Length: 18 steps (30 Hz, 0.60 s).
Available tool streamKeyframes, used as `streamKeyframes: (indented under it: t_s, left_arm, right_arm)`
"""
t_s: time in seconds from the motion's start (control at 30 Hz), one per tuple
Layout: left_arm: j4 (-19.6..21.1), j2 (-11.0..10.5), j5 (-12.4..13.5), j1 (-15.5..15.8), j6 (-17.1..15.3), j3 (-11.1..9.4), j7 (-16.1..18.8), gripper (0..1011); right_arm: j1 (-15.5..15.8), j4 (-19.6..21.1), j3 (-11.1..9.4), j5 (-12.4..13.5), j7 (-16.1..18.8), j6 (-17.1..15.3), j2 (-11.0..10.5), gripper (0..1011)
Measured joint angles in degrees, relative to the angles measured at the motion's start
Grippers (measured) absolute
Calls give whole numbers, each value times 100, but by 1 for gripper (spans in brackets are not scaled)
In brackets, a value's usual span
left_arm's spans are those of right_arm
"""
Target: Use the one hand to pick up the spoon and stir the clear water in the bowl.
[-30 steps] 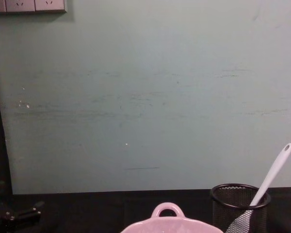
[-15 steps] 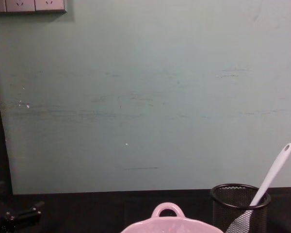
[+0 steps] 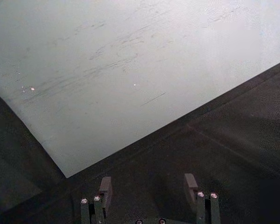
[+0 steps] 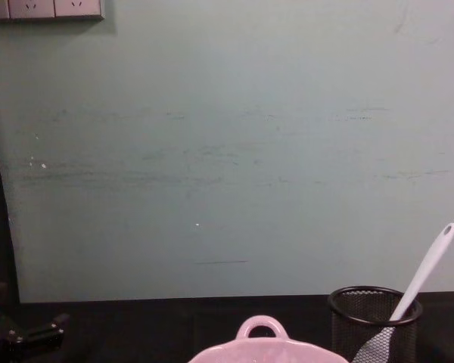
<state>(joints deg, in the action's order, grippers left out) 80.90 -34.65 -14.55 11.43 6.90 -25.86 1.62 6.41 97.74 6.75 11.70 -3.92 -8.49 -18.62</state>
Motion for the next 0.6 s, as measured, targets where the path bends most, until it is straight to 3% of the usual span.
streamKeyframes:
  t_s: [0.6]
  left_arm:
    - [0, 0, 0, 0, 0, 0, 0, 1011]
  right_arm:
    - [0, 9, 6, -6, -15, -14, -7, 1002]
